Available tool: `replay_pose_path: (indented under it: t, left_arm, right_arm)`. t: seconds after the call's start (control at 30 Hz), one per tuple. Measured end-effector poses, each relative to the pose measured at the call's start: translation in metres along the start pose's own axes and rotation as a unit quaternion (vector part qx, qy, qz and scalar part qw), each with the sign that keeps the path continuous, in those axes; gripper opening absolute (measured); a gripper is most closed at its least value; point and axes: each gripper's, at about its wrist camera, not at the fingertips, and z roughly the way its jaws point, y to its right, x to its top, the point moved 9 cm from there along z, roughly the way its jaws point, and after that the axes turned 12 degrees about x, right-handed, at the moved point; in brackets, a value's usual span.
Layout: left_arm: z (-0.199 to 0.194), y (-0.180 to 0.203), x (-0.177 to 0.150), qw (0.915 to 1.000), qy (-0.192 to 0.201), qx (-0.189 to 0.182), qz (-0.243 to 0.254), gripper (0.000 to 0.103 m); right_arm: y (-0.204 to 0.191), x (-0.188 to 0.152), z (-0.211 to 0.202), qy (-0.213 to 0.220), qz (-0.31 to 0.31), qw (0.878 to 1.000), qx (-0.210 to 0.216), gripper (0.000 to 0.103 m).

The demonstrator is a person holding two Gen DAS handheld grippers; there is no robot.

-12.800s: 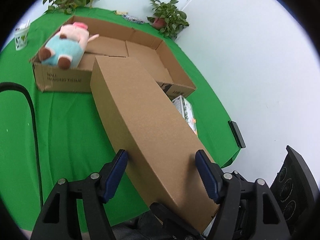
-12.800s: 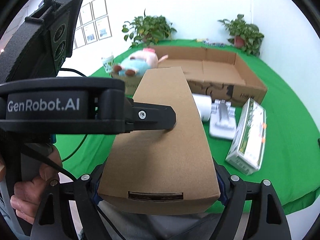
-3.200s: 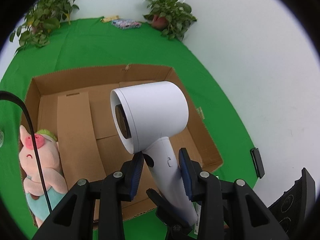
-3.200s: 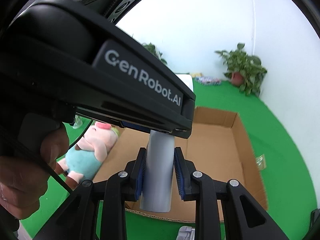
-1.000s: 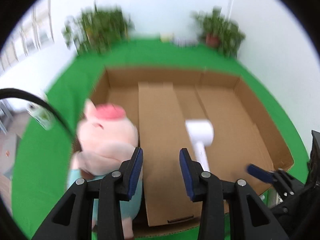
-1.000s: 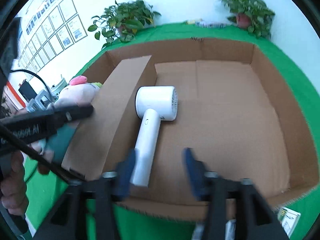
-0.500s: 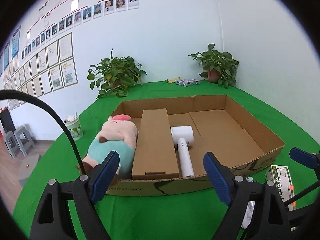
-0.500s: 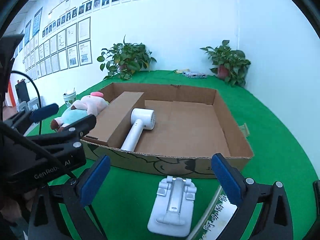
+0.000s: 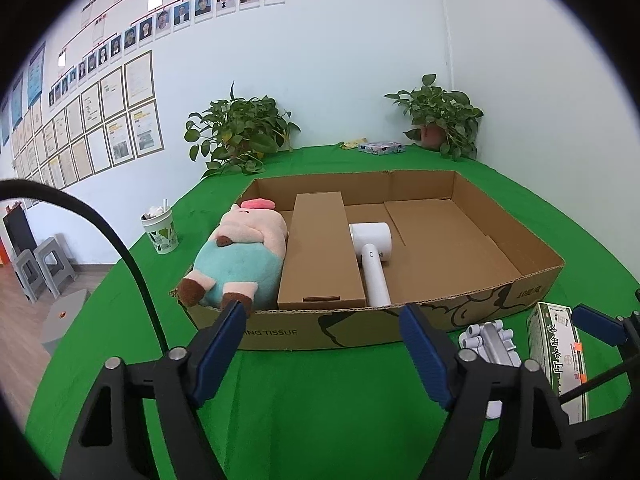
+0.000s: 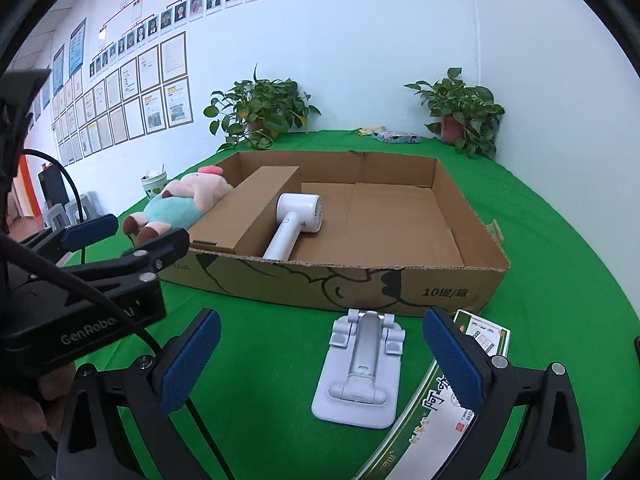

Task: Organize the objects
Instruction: 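Move the left tool back to the white-and-grey stand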

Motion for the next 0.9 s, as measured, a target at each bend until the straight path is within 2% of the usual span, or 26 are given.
replay_pose_path:
  t: [0.03, 0.07, 0.1, 0.13, 0.17, 0.27, 0.3, 0.33, 0.4, 0.53, 0.77, 0.9]
  left_arm:
    - [0.001, -0.001, -0.001, 1.0000, -0.004, -0.006, -0.002, 0.054]
    - [0.002, -0.002, -0.003, 0.9997, -0.015, -0.016, -0.005, 0.046]
    - [0.005, -0.003, -0.005, 0.9994, -0.025, -0.022, -0.006, 0.031]
    - [0.007, -0.003, -0.007, 0.9991, -0.034, -0.025, -0.007, 0.025]
    - [0.009, -0.004, -0.009, 0.9989, -0.041, -0.023, -0.006, 0.025]
    - [0.011, -0.006, -0.013, 0.9985, -0.047, -0.025, -0.008, 0.027]
    - [0.012, -0.007, -0.013, 0.9984, -0.048, -0.027, -0.011, 0.036]
    - [0.012, -0.009, -0.013, 0.9985, -0.047, -0.026, -0.013, 0.051]
    - [0.012, -0.013, -0.013, 0.9988, -0.044, -0.017, -0.016, 0.063]
    - [0.018, -0.013, -0.017, 0.9979, -0.060, -0.023, -0.011, 0.063]
    - [0.027, -0.004, -0.025, 0.9964, -0.075, -0.039, -0.001, 0.063]
    - [0.035, 0.011, -0.028, 0.9924, -0.095, -0.078, -0.002, 0.063]
  right_arm:
    - [0.000, -0.003, 0.000, -0.004, 0.002, 1.000, 0.002, 0.101]
    - [0.002, -0.006, 0.000, -0.008, 0.006, 1.000, 0.002, 0.101]
    - [0.004, -0.008, 0.001, -0.012, 0.010, 1.000, 0.002, 0.101]
    - [0.005, -0.009, 0.002, -0.016, 0.013, 1.000, 0.002, 0.101]
    - [0.004, -0.010, 0.003, -0.021, 0.014, 1.000, 0.007, 0.101]
    - [-0.014, -0.016, 0.011, -0.044, -0.002, 0.999, 0.021, 0.101]
    - [-0.023, -0.019, 0.013, -0.050, -0.007, 0.998, 0.027, 0.101]
    - [-0.029, -0.023, 0.016, -0.057, -0.009, 0.998, 0.037, 0.101]
    - [-0.036, -0.030, 0.025, -0.070, 0.000, 0.996, 0.062, 0.101]
    - [-0.025, -0.046, 0.038, -0.087, 0.023, 0.993, 0.070, 0.101]
    - [0.043, -0.065, 0.024, -0.085, 0.052, 0.995, -0.011, 0.101]
    - [0.078, -0.070, 0.012, -0.087, 0.081, 0.992, -0.053, 0.101]
